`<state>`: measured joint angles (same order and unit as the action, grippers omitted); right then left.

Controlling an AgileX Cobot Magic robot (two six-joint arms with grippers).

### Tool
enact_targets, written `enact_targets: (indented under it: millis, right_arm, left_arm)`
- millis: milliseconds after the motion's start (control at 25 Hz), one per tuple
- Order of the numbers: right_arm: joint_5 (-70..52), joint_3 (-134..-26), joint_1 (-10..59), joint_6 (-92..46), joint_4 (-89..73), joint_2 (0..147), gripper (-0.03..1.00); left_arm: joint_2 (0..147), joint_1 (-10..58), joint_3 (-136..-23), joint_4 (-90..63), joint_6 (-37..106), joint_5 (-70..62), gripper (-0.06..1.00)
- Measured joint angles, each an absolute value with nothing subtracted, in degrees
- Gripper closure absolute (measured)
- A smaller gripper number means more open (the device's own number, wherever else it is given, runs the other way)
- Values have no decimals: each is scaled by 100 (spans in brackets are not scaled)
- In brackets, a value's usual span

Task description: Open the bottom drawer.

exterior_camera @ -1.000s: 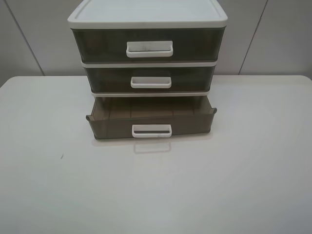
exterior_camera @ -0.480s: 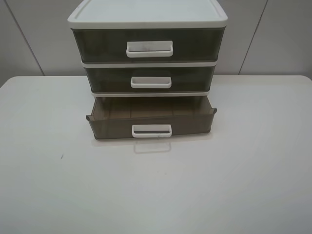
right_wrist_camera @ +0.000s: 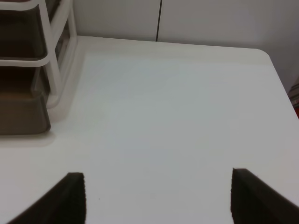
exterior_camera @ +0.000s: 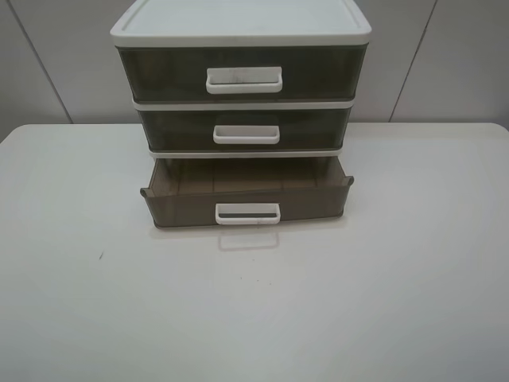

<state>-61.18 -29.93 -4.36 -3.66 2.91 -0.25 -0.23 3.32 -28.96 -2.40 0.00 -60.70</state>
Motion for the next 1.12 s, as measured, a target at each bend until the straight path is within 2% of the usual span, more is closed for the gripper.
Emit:
enact_targets:
  millis: [1120]
  right_arm:
    - [-6116,-2993,-436,-366,291,-25,33]
  left_arm:
    - [-23,332,-2896,-232,0,-6070,20]
